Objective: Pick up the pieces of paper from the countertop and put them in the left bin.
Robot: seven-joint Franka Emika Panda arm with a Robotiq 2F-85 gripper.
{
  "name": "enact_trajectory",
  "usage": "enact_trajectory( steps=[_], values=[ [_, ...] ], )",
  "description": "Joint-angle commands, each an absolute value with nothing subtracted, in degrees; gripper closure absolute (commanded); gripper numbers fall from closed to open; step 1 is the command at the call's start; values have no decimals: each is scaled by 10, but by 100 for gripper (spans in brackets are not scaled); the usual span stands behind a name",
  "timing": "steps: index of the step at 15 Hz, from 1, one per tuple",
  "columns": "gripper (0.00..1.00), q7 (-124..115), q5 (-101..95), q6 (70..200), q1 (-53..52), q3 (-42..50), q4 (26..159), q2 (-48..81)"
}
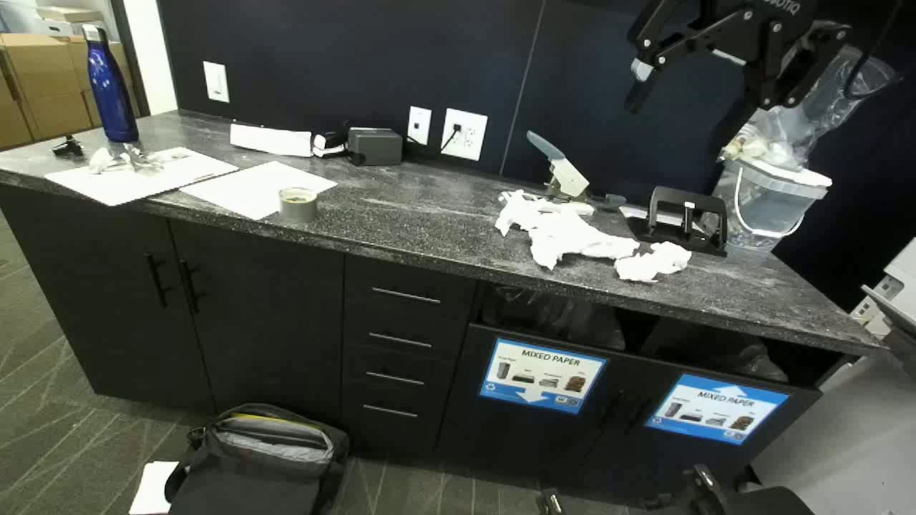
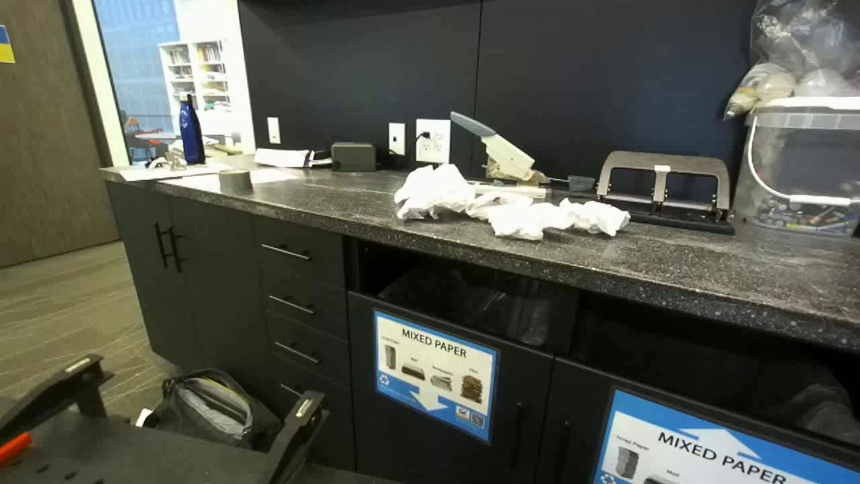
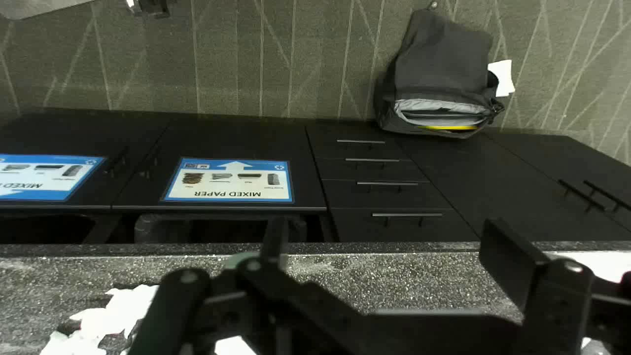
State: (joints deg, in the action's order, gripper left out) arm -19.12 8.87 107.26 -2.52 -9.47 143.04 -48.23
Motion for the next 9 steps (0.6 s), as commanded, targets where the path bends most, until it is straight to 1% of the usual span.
enact_trajectory(
  steps=[1,6,9],
  values=[
    [0,-189,91,1071,-21,-97,1426,-483],
    [0,-189,91,1071,-21,-97,1419,-487],
    [0,-143,104,1106,-27,-62,1442,-472]
  ],
)
